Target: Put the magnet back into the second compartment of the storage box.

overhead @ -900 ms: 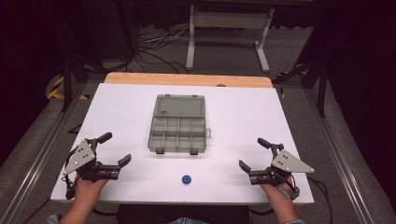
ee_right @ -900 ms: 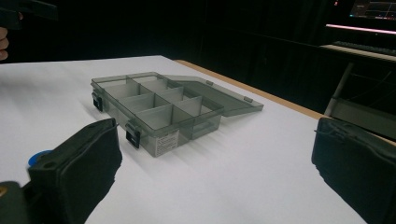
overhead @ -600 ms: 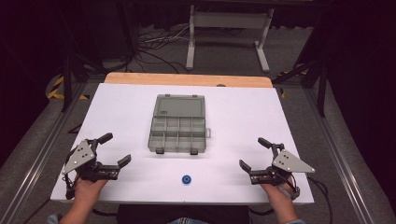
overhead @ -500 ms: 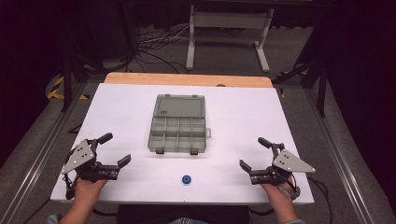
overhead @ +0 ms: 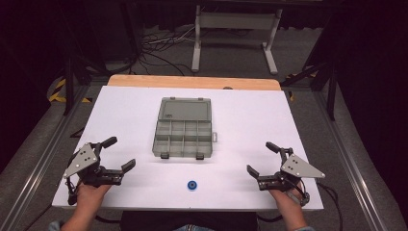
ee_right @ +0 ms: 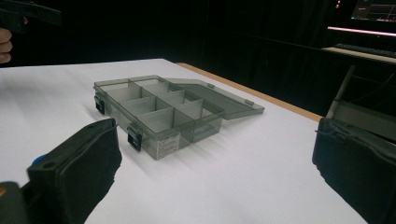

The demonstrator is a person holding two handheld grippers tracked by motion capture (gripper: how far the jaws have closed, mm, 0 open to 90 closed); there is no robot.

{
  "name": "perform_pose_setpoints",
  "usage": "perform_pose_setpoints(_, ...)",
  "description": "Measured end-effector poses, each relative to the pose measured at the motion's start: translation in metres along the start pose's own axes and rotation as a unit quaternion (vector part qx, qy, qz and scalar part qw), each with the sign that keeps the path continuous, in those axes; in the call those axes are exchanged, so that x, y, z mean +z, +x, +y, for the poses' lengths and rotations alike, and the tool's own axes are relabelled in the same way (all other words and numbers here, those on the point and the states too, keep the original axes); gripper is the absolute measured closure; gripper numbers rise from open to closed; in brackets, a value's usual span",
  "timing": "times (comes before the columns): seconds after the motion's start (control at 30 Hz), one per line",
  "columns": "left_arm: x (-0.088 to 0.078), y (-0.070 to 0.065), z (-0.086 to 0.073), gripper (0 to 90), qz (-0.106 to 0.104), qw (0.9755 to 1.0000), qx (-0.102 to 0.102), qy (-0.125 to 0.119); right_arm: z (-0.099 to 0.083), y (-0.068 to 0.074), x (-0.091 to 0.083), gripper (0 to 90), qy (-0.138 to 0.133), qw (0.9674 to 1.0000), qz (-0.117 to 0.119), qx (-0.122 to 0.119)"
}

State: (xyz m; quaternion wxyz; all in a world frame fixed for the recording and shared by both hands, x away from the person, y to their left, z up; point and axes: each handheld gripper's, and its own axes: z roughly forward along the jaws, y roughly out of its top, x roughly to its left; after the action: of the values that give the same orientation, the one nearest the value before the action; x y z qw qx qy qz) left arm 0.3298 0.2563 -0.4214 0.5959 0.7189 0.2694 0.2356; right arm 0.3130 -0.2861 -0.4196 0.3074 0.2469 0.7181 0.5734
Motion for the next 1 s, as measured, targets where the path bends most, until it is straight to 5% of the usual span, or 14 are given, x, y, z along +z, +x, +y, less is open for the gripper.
perform_pose_setpoints(0.67,0.011,-0.013,0.038,1.3,-0.046,0.9984,-0.016,-0.029,0.000,-0.001,0.001,1.6,0.004,1.0000,0.005,0.002)
perform_pose_setpoints(1.0,0.022,-0.020,0.050,1.3,-0.062,0.9975,-0.006,-0.033,0.000,-0.001,0.003,1.6,0.008,0.9999,0.011,0.003)
